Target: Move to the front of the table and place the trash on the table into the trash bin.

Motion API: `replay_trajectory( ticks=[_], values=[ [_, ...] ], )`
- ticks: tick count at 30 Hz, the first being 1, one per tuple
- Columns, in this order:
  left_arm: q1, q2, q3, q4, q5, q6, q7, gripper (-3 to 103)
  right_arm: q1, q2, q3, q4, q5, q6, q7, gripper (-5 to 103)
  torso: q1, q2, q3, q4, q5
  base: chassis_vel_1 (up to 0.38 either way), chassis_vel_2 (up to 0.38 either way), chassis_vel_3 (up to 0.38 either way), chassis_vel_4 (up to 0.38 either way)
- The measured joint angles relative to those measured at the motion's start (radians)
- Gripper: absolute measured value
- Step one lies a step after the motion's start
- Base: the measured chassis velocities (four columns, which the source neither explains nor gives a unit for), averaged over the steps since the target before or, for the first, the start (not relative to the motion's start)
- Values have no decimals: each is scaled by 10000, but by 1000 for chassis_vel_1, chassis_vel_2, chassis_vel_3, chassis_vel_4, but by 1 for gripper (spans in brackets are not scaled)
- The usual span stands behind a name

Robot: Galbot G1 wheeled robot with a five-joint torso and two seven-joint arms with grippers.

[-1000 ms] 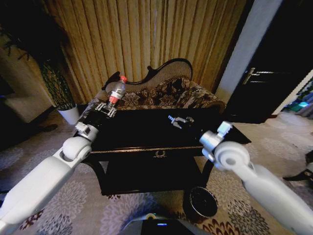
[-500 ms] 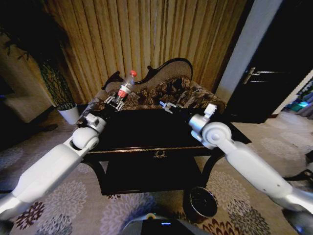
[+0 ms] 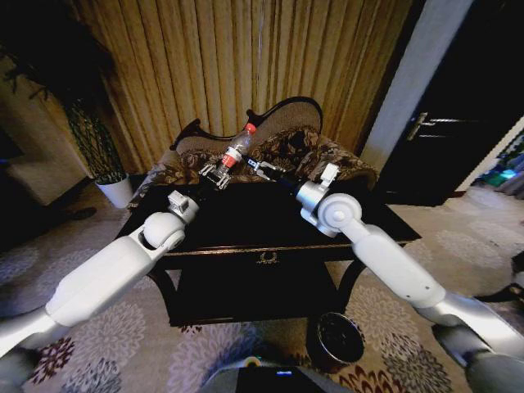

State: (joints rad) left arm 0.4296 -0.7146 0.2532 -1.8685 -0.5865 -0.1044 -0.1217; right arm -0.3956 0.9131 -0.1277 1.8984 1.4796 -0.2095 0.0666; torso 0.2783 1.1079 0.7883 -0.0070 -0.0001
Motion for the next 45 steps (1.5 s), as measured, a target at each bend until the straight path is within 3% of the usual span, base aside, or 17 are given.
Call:
replay_trajectory(
  ticks=[11, 28, 31, 36, 37, 40, 45],
  values=[
    [-138, -2, 377, -324, -64, 124, -200, 33, 407, 419, -289, -209, -116, -7, 63, 100, 0, 0, 0, -1, 0, 0, 0, 0, 0],
    [-300, 36, 794, -653, -228, 358, -302, 33, 590, 490, -334, -502, -245, -8, 78, 103, 1, 0, 0, -2, 1, 0, 0, 0, 0],
    [-300, 21, 809, -641, -228, 357, -322, 33, 571, 491, -331, -503, -299, -7, 93, 100, 0, 0, 0, -1, 1, 0, 0, 0, 0],
    [-263, 24, 818, -621, -227, 314, -355, 33, 502, 484, -306, -507, -387, 0, 134, 79, 1, 0, 0, -2, 1, 0, 0, 0, 0],
    [-263, 24, 818, -621, -227, 314, -355, 33, 502, 484, -306, -507, -387, 0, 134, 79, 1, 0, 0, -2, 1, 0, 0, 0, 0],
    [-247, 28, 830, -541, -209, 274, -347, 32, 475, 506, -287, -511, -399, 9, 141, 64, 0, 0, 0, -2, 1, 0, 0, 0, 0],
    [-227, 34, 829, -499, -200, 264, -340, 32, 472, 546, -287, -572, -409, 5, 140, 54, 1, 0, 0, -1, 1, 0, 0, 0, 0]
  ],
)
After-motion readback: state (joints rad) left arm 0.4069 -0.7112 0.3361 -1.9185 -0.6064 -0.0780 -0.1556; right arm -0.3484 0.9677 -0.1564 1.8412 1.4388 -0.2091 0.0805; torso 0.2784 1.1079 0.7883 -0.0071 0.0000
